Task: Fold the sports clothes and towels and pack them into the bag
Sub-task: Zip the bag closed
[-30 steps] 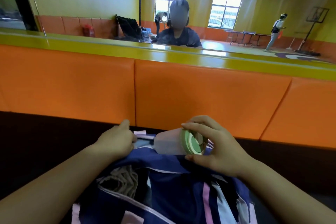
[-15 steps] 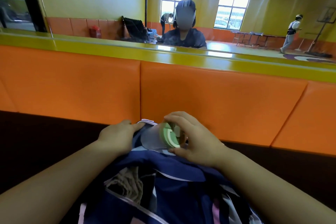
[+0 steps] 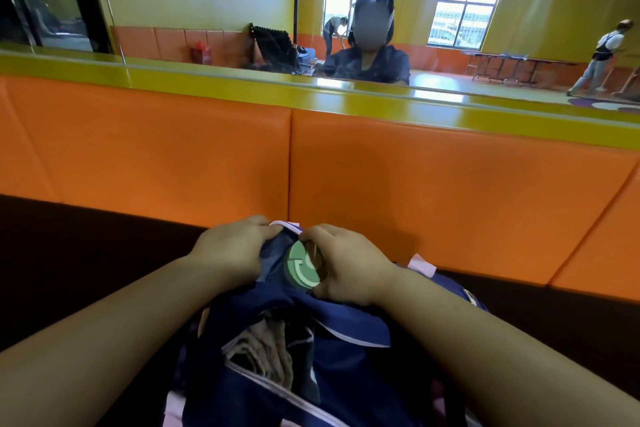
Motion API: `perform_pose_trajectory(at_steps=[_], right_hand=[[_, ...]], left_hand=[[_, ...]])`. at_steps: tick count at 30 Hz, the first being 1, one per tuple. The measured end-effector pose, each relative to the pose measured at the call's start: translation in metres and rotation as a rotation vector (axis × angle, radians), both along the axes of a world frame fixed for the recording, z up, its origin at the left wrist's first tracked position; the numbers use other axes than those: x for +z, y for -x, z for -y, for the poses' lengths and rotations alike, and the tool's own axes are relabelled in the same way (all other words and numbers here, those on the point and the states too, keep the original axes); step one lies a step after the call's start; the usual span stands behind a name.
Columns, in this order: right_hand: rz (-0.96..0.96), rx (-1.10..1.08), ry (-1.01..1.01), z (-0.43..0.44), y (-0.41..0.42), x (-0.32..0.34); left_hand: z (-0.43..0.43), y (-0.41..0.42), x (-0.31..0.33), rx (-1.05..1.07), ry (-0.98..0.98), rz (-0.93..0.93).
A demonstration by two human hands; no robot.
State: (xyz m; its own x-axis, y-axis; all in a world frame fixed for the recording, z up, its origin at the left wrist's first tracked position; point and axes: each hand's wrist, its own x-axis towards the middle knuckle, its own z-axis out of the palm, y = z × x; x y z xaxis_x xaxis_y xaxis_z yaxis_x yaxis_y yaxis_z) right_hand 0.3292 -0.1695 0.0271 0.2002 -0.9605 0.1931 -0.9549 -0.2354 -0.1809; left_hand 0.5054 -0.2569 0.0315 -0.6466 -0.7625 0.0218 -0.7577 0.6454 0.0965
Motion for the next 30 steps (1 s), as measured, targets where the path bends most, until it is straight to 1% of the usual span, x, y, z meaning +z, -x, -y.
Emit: perform_pose_trajectory(at_steps=[5,8,10,13,15,20,24,27,30], right_hand=[[-0.071,0.036,-0.041,0.003,-0.012,0.012],[-0.105,0.033,-0.083,0.005,-0.017,0.004],[-0.030,0.028,-0.139,0.004,-0.016,-0.004],[0.210,-0.014,-0.219,0.000,-0.012,-0.007],[0.265,-0.047,-0.219,0.001,-0.008,-0.006],[0.227,-0.073,-0.136,0.008,-0.012,-0.013],[0.210,-0.033,-0.085,0.013,-0.022,-0.021],[0.178,-0.023,-0.090,0.020,-0.024,-0.026],[0.082,-0.030,-0.131,0.023,-0.022,-0.027]], left_hand=[[-0.002,0.002,0.000,-0.022,0.030,-0.060],[-0.002,0.002,-0.001,-0.002,-0.001,-0.079],[-0.001,-0.001,-0.002,0.014,-0.018,-0.079],[-0.005,-0.002,-0.002,0.022,-0.028,-0.075],[-0.007,-0.001,-0.003,0.019,-0.022,-0.076],[-0.007,-0.003,-0.003,0.008,-0.054,-0.088],[-0.005,0.000,-0.008,-0.067,-0.038,-0.104],[-0.001,-0.001,-0.010,-0.046,-0.018,-0.085],[-0.002,-0.002,-0.008,-0.036,-0.019,-0.106]])
